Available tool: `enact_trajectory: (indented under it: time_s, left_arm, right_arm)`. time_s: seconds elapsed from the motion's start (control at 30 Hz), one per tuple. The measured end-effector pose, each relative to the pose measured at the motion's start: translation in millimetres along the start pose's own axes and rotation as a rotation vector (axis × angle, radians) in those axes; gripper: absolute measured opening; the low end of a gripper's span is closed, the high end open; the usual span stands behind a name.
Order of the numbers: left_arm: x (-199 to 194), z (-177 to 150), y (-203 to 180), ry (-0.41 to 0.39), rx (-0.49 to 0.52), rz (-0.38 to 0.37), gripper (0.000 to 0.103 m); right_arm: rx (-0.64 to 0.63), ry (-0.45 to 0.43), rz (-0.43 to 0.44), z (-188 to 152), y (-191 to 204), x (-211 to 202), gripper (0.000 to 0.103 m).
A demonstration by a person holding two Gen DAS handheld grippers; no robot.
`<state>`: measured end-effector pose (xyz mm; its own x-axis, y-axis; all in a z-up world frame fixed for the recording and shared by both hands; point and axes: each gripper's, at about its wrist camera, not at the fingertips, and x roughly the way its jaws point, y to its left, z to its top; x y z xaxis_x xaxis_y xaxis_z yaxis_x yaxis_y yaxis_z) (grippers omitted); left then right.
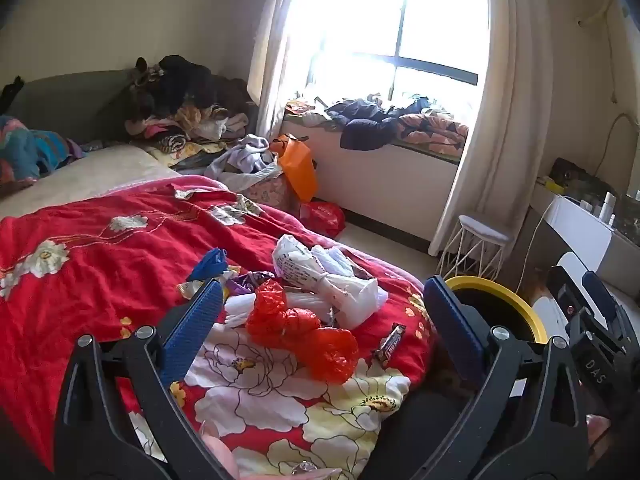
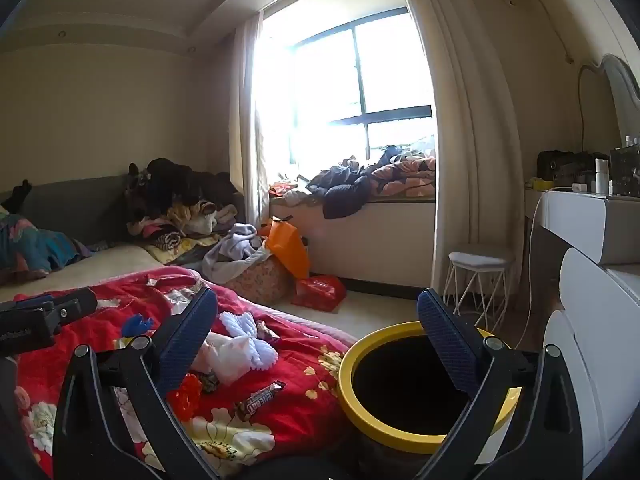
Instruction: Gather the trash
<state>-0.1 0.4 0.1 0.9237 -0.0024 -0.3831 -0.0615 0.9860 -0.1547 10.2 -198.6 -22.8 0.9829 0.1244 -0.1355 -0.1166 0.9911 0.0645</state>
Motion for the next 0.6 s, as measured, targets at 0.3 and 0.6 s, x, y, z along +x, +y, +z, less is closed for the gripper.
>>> enact_trajectory:
  time_s: [0.3,0.6]
  left_arm:
    - [0.1,-0.1,-0.2,-0.003,-0.001,-0.001,0.093]
    - [-2.8,2.6,-2.8,-0.011,0.000,-0.004,0.093]
  right_arm:
    - [0.010,0.000,0.000,-0.7,-2.2,0.2,0.097]
    - [-0.011,-0.006,-0.003,-0.7,0.9,-0.6,0.097]
